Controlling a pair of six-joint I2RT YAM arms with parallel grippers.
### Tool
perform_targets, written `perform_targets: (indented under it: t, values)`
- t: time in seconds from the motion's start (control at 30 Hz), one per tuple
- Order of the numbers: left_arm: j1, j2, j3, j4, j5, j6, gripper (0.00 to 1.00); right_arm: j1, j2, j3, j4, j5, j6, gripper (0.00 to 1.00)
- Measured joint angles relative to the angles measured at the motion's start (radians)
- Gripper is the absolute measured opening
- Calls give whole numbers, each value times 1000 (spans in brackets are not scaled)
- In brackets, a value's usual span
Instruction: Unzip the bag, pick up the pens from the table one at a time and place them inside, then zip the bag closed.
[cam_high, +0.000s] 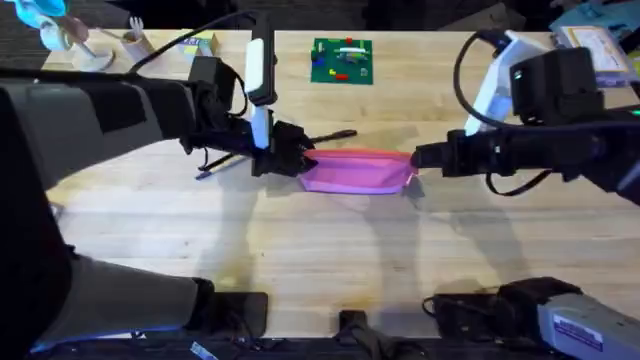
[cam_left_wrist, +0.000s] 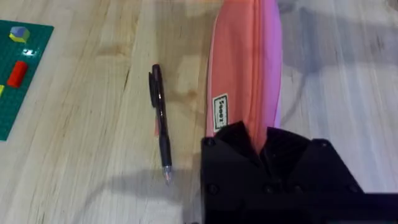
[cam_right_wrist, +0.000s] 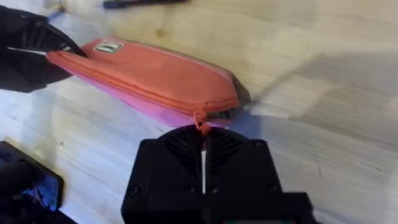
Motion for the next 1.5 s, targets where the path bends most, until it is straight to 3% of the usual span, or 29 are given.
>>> perform_targets:
  t: [0.4, 0.8, 1.5]
  values:
    - [0, 0, 0, -2, -1, 0, 42, 31, -70, 6, -28, 15, 15, 32]
    - [0, 0, 0, -3, -2, 0, 42, 226, -66, 10, 76, 84, 15, 32]
    - [1, 0, 0, 0, -2, 0, 42, 496, 178, 41, 460, 89, 216, 31]
